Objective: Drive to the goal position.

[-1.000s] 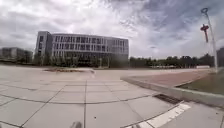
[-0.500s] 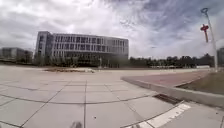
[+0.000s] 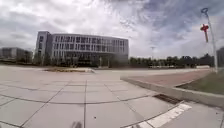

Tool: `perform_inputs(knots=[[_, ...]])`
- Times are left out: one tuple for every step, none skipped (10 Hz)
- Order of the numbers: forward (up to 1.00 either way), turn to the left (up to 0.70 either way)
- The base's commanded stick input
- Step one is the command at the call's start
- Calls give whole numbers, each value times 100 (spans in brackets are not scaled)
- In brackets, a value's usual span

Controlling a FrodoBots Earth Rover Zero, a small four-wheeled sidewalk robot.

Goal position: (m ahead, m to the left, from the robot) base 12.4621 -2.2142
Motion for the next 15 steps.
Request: perform_inputs(knots=[[6,0],[6,0],[6,0],[6,0],[6,0],[6,0],[6,0],[6,0],[6,0],[6,0],[6,0],[6,0],[6,0],[6,0],[6,0]])
